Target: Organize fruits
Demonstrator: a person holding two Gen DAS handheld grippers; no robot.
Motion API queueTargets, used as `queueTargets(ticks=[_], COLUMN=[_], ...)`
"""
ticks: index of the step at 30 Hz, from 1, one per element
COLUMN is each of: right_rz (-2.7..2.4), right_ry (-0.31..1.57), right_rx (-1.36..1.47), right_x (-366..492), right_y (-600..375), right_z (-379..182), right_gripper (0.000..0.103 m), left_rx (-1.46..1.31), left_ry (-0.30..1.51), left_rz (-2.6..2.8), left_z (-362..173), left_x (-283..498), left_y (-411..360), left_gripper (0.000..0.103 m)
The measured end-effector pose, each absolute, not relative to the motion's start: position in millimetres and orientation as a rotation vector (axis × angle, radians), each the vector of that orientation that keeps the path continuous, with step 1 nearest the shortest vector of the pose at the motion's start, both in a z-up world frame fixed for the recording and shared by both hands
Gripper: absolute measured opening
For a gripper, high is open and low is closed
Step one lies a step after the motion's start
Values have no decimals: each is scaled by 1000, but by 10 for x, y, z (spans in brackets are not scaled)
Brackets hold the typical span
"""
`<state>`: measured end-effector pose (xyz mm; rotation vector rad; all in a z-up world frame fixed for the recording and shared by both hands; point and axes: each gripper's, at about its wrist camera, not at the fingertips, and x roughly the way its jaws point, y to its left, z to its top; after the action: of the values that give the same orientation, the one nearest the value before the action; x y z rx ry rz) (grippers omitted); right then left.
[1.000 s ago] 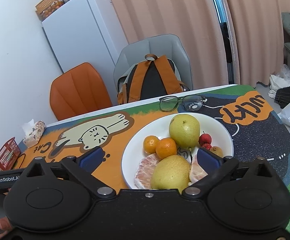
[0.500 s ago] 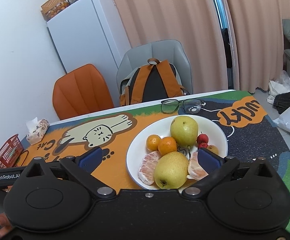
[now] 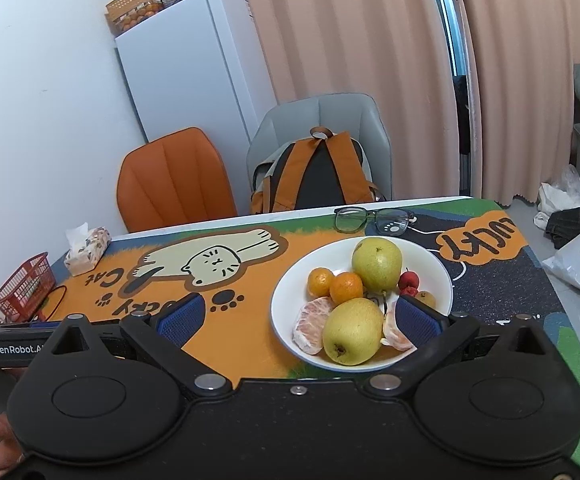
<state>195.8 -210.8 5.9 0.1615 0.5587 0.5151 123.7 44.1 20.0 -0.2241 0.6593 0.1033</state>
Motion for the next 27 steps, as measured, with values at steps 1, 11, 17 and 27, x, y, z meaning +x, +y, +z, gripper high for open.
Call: queueTargets(ticks=[1,11,17,27], right_rz=[517,508,485,458], right_ry=[558,553,558,547], right_rx=[159,123,117,119], right_x=[1938,1718,1558,1271], right_y=[-2106,-2137,-2204,-2344], right_z=[66,107,86,110], right_gripper=[103,103,103,103], left_rx=[-222,-202,-195,-190], left_ry=[656,653,656,647], left_rz=[104,99,94,89], left_z=[207,233,215,205], left_x=[1207,997,845,595], left_y=[435,404,395,359], left_gripper=[94,95,96,96])
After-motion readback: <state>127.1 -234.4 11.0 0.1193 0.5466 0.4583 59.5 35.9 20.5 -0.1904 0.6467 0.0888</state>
